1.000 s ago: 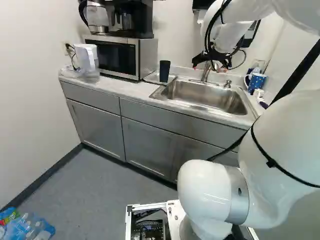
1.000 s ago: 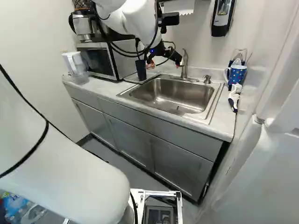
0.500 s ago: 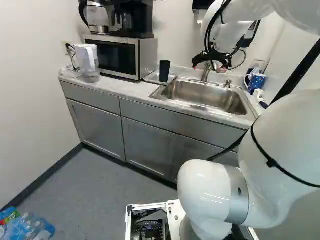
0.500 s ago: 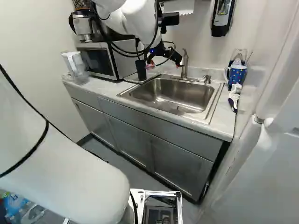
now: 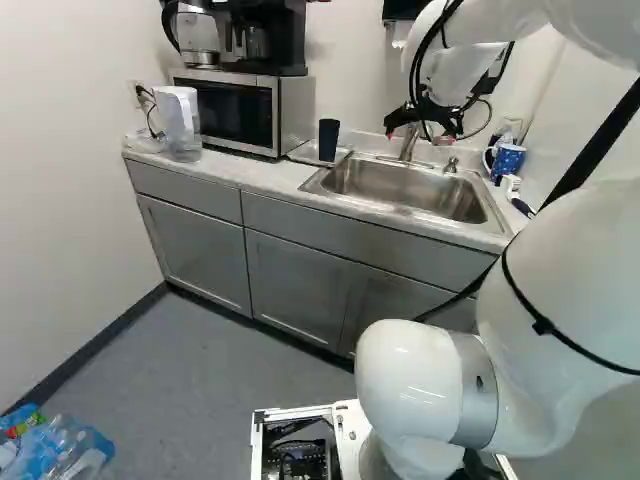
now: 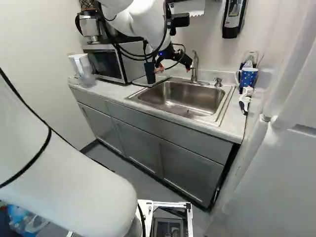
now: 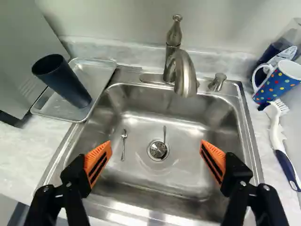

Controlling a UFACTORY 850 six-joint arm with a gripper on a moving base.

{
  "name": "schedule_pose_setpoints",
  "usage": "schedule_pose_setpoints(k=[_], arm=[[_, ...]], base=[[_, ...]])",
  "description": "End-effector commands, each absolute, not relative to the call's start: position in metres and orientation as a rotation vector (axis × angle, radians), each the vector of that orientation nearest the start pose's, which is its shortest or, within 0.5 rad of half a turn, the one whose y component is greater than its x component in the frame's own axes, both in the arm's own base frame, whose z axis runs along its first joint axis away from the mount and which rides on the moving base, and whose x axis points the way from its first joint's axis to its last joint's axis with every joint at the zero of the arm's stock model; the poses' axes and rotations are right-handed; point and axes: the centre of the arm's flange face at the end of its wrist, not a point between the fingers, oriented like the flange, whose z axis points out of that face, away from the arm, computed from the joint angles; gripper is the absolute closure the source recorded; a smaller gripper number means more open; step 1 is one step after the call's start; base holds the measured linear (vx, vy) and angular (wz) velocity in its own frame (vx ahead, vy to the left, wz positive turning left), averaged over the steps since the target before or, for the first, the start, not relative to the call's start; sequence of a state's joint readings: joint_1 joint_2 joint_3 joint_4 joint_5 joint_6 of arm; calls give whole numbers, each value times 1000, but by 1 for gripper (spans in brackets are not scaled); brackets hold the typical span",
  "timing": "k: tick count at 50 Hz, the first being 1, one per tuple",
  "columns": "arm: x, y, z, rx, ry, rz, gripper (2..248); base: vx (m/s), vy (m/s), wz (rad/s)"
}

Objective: Rinse the cup and place it in the tray

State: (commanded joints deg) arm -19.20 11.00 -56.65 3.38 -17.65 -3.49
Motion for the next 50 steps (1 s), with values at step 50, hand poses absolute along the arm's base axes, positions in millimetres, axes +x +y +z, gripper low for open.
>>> schedule_pose_setpoints(k=[50], arm=[[421, -145, 666, -2930, 476, -1369, 3]], base=[[-137, -4, -6]])
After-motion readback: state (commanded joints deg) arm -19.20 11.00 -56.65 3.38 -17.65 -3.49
